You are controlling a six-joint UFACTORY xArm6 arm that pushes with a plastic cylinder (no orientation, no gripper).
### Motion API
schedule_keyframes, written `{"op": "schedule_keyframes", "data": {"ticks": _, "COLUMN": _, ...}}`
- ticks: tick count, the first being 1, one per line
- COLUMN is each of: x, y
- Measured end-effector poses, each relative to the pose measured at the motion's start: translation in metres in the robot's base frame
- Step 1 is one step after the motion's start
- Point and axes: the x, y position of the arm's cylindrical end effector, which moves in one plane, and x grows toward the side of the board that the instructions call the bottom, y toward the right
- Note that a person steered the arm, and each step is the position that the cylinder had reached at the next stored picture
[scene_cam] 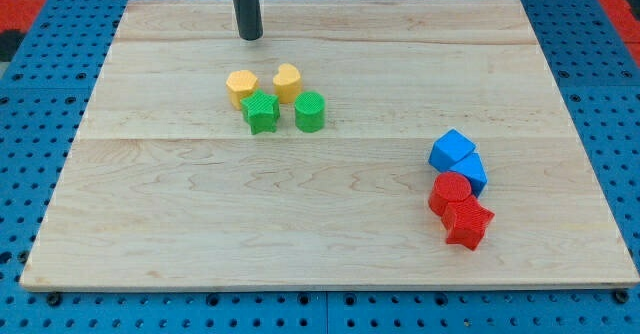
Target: Move the green star and green circle a bit right
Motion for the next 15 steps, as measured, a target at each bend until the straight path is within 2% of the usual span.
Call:
{"op": "schedule_keyframes", "data": {"ticks": 3, "x": 0.001, "y": 0.004}}
{"op": "schedule_keyframes", "data": {"ticks": 5, "x": 0.023, "y": 0.050}}
{"op": "schedule_keyframes", "data": {"ticks": 6, "x": 0.042, "y": 0.115}}
{"op": "schedule_keyframes", "data": {"ticks": 7, "x": 0.073, "y": 0.150}}
{"op": "schedule_keyframes", "data": {"ticks": 9, "x": 0.143, "y": 0.181}}
{"op": "schedule_keyframes", "data": {"ticks": 11, "x": 0.199, "y": 0.168}}
{"op": "schedule_keyframes", "data": {"ticks": 12, "x": 0.217, "y": 0.136}}
{"op": "schedule_keyframes", "data": {"ticks": 15, "x": 0.222, "y": 0.005}}
